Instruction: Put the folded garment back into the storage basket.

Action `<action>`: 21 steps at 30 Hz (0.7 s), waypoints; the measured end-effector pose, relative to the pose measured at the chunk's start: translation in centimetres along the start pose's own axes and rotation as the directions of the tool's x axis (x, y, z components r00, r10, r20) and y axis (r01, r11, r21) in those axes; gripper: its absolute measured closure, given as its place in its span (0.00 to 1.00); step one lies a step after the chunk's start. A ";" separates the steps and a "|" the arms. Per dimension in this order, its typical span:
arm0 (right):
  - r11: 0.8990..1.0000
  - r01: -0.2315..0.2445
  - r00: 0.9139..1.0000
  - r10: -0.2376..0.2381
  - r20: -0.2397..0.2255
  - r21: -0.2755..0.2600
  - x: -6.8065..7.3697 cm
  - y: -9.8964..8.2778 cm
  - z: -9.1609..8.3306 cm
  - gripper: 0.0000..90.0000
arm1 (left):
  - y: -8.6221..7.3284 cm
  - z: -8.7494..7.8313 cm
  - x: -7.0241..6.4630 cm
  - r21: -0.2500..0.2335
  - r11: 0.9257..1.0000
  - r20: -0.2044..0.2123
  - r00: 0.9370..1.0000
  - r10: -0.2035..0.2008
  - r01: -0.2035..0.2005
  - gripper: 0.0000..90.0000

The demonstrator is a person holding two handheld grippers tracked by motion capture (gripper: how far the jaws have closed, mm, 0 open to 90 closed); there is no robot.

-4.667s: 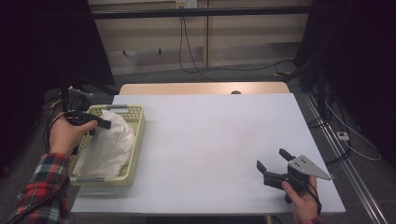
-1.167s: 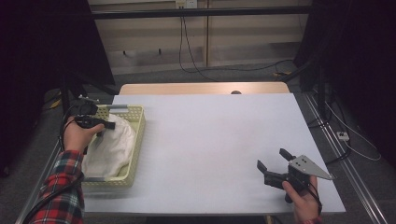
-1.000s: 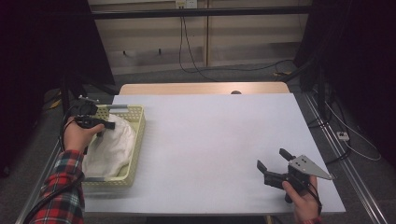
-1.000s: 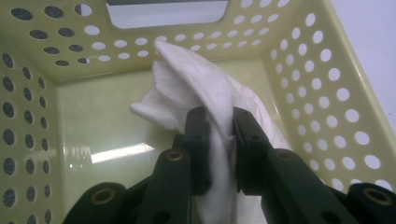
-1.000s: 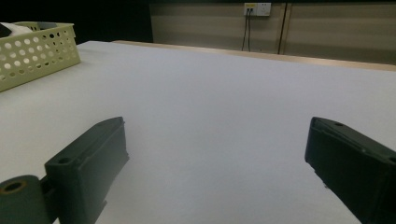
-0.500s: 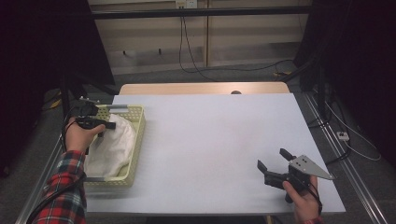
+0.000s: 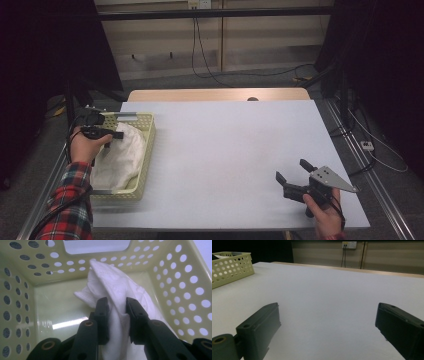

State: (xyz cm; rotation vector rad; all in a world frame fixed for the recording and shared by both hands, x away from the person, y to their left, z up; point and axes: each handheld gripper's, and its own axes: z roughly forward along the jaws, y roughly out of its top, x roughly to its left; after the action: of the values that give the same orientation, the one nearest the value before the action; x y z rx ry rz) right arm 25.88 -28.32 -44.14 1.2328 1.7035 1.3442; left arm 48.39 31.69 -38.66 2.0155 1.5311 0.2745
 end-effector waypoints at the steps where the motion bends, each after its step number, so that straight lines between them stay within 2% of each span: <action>1: 1.000 0.000 1.000 0.000 0.001 0.000 0.0 0.0 0.0 0.06 | 0.0 0.0 0.0 0.001 1.000 -0.001 1.000 0.000 0.000 0.81; 10: 1.000 0.001 1.000 -0.001 -0.001 -0.002 0.0 0.0 0.0 0.06 | -0.4 -0.1 0.5 -0.004 1.000 0.008 1.000 -0.004 0.004 0.81; 17: 1.000 0.001 1.000 -0.001 0.000 -0.001 0.0 0.0 0.0 0.06 | -0.7 -0.1 1.2 -0.006 1.000 -0.010 1.000 -0.015 0.015 0.81; 21: 1.000 -0.003 1.000 0.003 0.001 -0.002 0.0 0.0 0.0 0.06 | -0.8 0.0 1.2 -0.010 1.000 -0.017 1.000 -0.011 0.011 0.77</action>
State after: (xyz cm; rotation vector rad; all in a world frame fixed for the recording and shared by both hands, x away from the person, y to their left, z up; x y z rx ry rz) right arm 25.89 -28.33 -44.09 1.2350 1.6996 1.3464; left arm 48.11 32.95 -39.31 2.0009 1.5476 0.2947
